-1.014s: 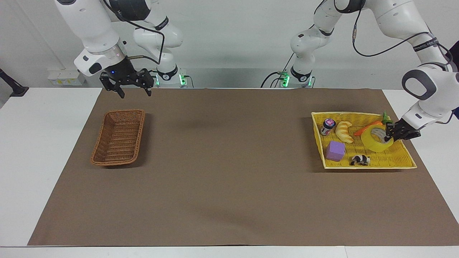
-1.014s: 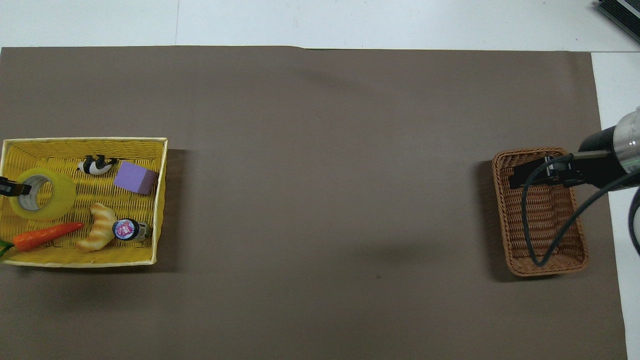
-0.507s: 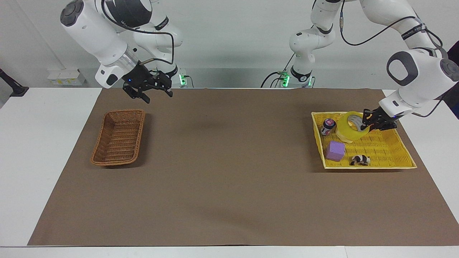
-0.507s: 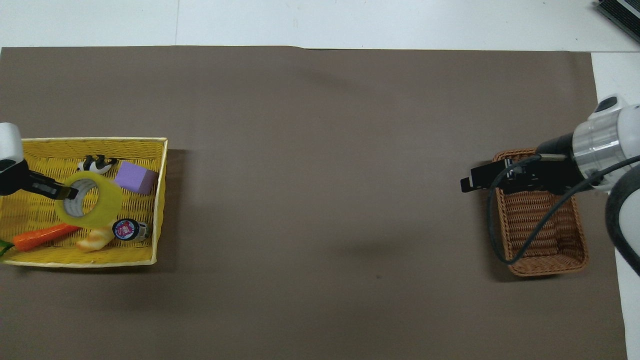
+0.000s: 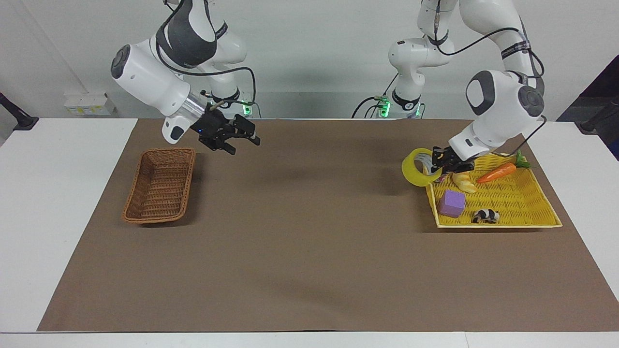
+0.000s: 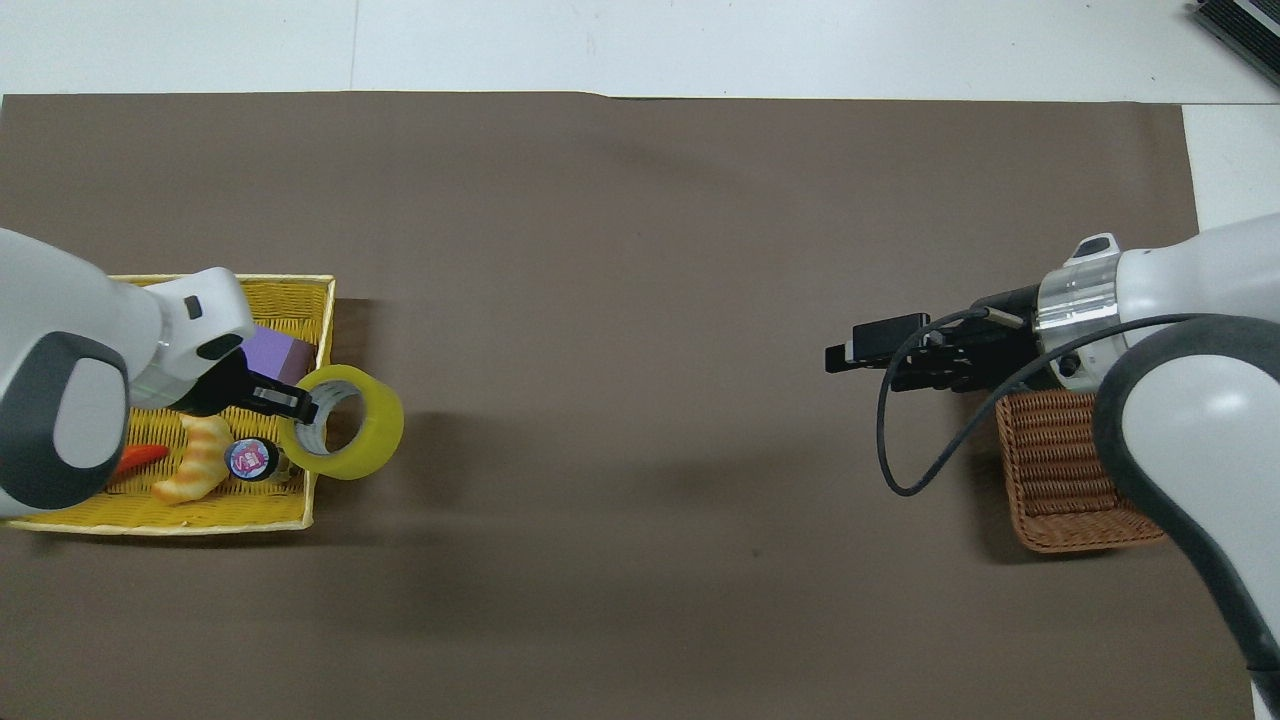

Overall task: Move tape to another basket
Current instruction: 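Grasp the tape roll with the left gripper while the right gripper advances, then carry the tape roll toward the right gripper while it reaches over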

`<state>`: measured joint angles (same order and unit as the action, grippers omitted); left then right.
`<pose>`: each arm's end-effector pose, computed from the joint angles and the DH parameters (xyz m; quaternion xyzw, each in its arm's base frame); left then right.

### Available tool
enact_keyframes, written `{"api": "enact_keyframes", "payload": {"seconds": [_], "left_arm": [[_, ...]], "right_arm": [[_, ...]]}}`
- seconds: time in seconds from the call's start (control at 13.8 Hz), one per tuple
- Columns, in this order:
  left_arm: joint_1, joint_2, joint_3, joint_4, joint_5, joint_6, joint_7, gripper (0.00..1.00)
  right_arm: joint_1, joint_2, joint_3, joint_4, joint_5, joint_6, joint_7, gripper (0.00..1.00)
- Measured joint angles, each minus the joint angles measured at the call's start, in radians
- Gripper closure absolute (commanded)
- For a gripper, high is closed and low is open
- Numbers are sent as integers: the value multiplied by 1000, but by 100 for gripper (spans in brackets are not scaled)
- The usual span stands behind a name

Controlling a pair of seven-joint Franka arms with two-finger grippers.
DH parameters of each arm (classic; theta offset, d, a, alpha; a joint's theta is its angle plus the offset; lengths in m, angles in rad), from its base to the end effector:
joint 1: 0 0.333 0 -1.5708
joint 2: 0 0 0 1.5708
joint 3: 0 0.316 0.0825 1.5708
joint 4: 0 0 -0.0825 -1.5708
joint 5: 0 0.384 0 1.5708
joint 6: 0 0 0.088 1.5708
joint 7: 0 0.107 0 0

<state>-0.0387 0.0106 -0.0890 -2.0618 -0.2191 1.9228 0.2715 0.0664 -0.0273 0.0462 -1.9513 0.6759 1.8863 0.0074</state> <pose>0.5278 -0.0830 0.4184 0.9805 -0.1522 -0.0669 0.1051 0.5435 0.1085 0.5007 -0.9479 0.0591 0.0364 0.3110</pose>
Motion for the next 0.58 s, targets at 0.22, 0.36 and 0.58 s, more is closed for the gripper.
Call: {"api": "enact_keyframes", "payload": {"seconds": [0.22,0.36,0.58], "left_arm": [[-128,-15,-1,-12,-6,32,-205,100],[-198,-16,-1,-13,-32,80,-316,100],[-272,-16,0,-15,-87,171,-442,100]], "right_arm": [[33,12,0,-40,84,54,0,0],[59,21,0,-53,118,92,0,0],[98,23,0,-71,125,122,0,0]]}}
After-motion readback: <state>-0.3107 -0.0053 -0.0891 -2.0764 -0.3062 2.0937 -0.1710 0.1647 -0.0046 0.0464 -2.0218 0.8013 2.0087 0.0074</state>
